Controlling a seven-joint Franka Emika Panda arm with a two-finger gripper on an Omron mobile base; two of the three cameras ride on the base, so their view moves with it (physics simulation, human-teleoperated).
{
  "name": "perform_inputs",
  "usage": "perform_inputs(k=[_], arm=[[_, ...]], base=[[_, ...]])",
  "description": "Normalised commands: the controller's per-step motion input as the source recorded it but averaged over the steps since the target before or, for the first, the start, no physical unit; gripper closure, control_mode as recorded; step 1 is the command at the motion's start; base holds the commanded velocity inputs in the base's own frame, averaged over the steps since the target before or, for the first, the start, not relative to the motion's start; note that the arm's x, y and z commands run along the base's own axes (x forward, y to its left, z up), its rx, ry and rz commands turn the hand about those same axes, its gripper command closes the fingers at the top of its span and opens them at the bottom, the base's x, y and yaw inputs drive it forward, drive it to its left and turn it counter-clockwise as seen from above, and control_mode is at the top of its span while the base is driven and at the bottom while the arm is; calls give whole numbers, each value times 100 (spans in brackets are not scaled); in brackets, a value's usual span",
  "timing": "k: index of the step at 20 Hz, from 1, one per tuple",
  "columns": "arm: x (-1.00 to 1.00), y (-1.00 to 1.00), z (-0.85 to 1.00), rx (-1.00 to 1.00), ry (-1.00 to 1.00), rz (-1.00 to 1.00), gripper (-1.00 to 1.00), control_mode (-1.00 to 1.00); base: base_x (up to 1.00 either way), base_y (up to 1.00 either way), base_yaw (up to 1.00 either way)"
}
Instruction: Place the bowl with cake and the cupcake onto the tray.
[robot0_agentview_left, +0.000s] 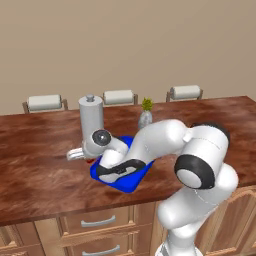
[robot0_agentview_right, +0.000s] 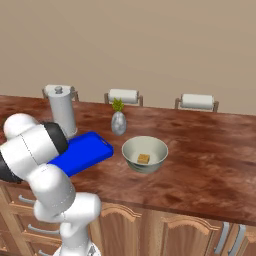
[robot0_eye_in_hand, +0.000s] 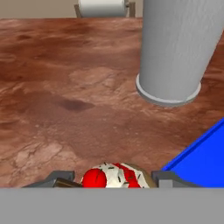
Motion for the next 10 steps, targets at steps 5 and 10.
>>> perform_inputs(k=[5,10], arm=[[2,-15,68,1,0,-1,100,-100],[6,-8,64,0,0,0,100,-100]], base=[[0,0,0],[0,0,0]])
